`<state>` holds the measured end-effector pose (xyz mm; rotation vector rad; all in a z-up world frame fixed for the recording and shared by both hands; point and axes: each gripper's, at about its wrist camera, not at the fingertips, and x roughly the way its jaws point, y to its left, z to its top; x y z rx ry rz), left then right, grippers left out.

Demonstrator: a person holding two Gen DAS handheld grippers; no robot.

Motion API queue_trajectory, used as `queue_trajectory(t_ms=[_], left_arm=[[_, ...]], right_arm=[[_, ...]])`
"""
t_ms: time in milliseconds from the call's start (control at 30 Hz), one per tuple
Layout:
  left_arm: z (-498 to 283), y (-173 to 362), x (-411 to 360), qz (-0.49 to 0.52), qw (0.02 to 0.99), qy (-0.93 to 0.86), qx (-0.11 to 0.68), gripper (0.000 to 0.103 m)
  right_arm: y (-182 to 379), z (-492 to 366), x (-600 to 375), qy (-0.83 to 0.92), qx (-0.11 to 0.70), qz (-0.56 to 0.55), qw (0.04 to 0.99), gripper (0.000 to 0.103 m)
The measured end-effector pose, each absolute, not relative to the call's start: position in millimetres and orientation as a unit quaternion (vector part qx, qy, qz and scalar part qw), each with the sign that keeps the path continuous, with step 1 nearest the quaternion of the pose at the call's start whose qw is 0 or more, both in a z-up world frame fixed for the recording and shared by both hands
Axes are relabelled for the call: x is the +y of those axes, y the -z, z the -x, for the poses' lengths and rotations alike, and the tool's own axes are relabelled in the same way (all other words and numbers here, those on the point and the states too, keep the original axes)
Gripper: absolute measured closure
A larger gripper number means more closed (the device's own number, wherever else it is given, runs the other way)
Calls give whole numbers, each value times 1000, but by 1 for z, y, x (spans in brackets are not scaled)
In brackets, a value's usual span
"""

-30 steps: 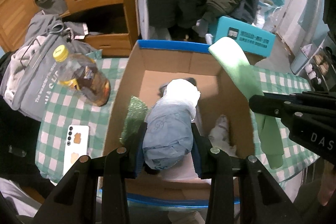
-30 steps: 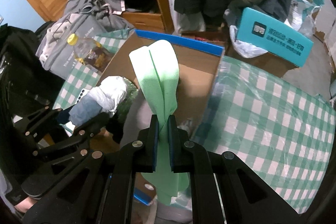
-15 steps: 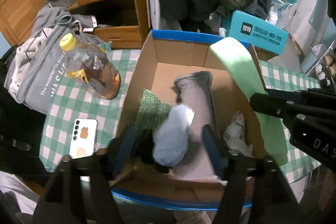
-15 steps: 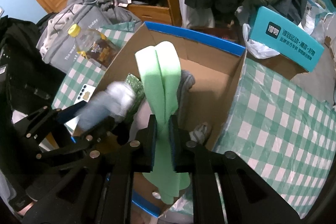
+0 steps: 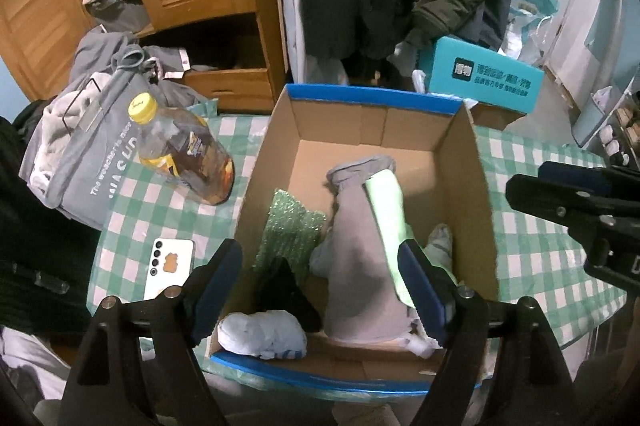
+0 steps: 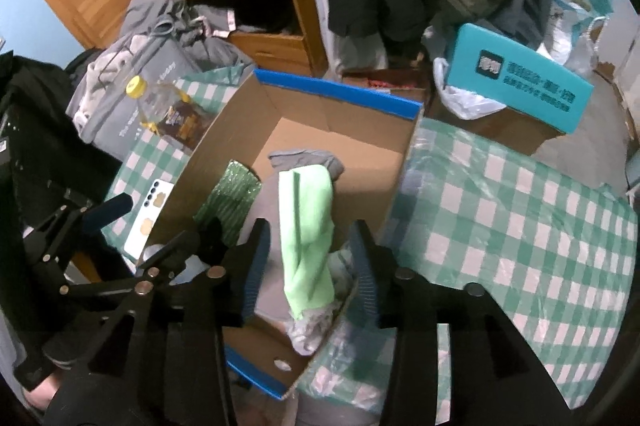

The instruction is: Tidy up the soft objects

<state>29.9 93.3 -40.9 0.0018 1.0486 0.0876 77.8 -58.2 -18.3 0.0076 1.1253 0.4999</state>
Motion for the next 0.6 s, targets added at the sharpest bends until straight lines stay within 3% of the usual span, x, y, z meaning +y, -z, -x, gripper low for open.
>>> queue_trajectory(t_ms=[200,600], left_arm=[[-25,22,82,4,875,-27,483,16],[-11,-12,49,-25,895,-7,445,2]], right_arm=[[0,-67,-80,-217,510,-8,833,47],[-22,-45,-124,-185,483,-14,855,44]])
